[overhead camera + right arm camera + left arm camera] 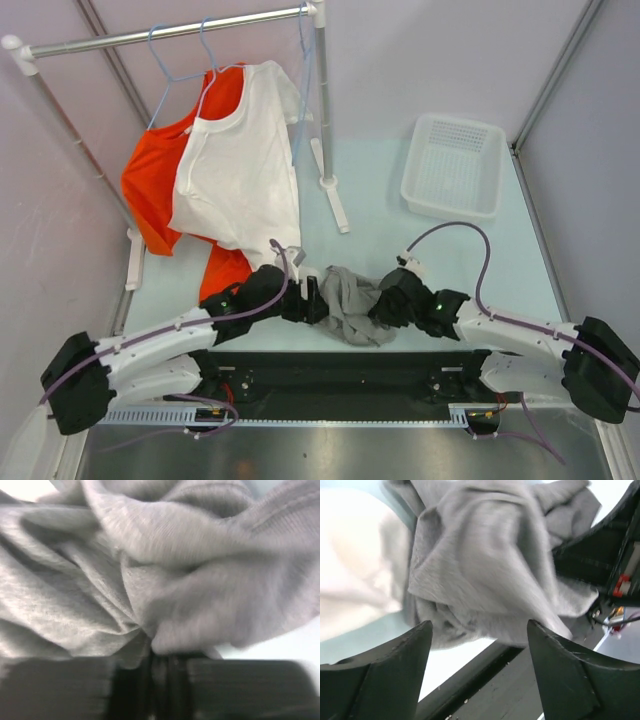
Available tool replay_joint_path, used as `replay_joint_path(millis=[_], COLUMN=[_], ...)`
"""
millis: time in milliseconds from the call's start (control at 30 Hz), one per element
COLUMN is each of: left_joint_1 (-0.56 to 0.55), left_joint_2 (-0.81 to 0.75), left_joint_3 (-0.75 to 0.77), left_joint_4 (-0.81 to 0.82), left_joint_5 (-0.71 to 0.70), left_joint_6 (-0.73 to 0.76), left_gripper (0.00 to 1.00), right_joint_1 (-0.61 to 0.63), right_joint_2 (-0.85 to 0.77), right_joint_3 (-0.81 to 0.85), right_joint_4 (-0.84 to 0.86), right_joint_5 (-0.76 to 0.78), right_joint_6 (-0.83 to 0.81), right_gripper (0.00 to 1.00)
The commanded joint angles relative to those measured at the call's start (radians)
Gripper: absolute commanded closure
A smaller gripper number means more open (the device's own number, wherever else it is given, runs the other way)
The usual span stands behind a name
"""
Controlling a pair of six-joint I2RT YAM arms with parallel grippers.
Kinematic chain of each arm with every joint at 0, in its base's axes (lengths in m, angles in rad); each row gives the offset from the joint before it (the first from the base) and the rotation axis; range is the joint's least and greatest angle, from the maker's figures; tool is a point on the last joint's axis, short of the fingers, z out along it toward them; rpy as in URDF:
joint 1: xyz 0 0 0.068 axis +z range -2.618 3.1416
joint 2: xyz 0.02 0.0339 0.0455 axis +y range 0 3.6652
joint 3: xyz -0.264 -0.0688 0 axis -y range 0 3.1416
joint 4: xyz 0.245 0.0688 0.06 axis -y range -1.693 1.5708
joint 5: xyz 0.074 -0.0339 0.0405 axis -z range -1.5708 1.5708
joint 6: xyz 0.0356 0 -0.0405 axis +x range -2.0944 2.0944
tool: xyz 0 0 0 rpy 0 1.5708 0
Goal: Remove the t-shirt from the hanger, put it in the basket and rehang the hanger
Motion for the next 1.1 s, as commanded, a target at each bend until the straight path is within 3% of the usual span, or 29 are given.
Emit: replay_joint_path(millis=[0,167,300,433,667,833,1067], left_joint_1=[0.006,0.006,0.006,0.006,0.006,0.006,0.006], left_joint_2=[-0.216,-0.468,-0.599,-0.658,-0.699,-0.71,-0.725], left_joint_3=[0.009,0.028,0.037,0.071,0.126,0.17,0.218], left_joint_4=[-0.12,-0.244,-0.278,-0.318,-0.373,-0.402,-0.45], left_joint_5=[-0.189,-0.355,-0.398,-0.43,-0.466,-0.496,-0.601], left_joint_6=[0.032,0.034,0.04,0.052,0.09,0.124,0.19], left_gripper=[0.17,0.18,0.2,0.21,0.22,0.22,0.18], right_joint_1=[-0.115,-0.266,-0.48,-0.736,-0.891,-0.936,-0.935], right_joint_2=[-0.069,-0.129,-0.093,0.033,0.291,0.476,0.672], right_joint_3=[0.198,0.455,0.669,0.96,1.321,1.4,1.28], right_joint_4=[-0.094,-0.254,-0.286,-0.3,-0.291,-0.295,-0.298], right_joint_5=[0.07,0.125,0.035,-0.145,-0.247,-0.157,-0.108], right_joint_6=[-0.101,-0.298,-0.424,-0.495,-0.53,-0.573,-0.553], right_gripper=[1.0,1.0,1.0,1.0,1.0,1.0,0.99])
